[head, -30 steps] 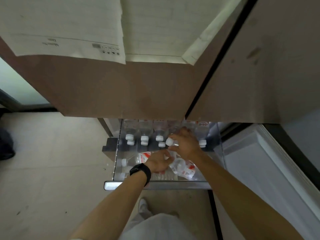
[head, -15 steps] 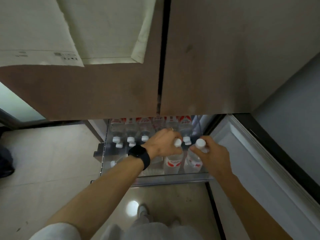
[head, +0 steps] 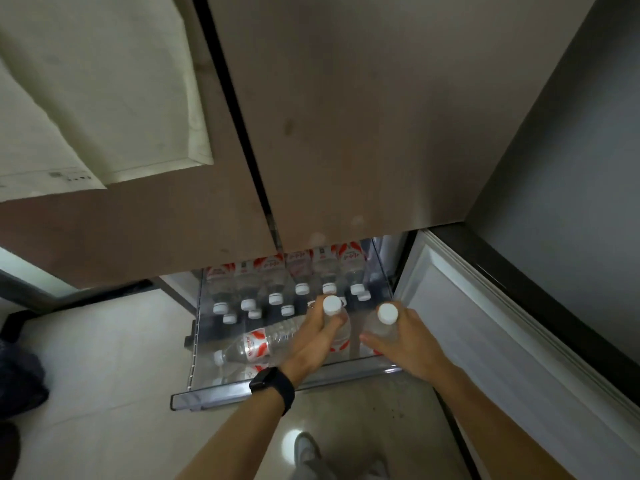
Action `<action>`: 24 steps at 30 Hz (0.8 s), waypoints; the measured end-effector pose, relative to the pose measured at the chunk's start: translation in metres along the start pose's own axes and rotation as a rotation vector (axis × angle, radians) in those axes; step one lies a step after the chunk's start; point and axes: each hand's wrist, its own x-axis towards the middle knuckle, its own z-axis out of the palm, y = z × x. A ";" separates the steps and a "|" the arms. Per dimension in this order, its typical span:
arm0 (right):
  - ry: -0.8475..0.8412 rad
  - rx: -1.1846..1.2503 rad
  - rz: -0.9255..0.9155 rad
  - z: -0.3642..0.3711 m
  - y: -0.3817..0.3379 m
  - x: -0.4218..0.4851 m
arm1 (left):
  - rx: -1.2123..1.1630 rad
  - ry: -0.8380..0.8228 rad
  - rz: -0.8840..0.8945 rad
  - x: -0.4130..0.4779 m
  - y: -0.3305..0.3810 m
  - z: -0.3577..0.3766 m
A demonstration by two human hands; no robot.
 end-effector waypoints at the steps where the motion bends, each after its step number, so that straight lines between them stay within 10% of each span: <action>1: -0.031 -0.046 -0.014 0.000 0.001 -0.002 | 0.016 0.021 0.006 0.002 -0.003 0.003; 24: 0.062 0.067 -0.081 -0.019 -0.041 -0.017 | 0.086 0.596 0.140 -0.021 0.029 -0.010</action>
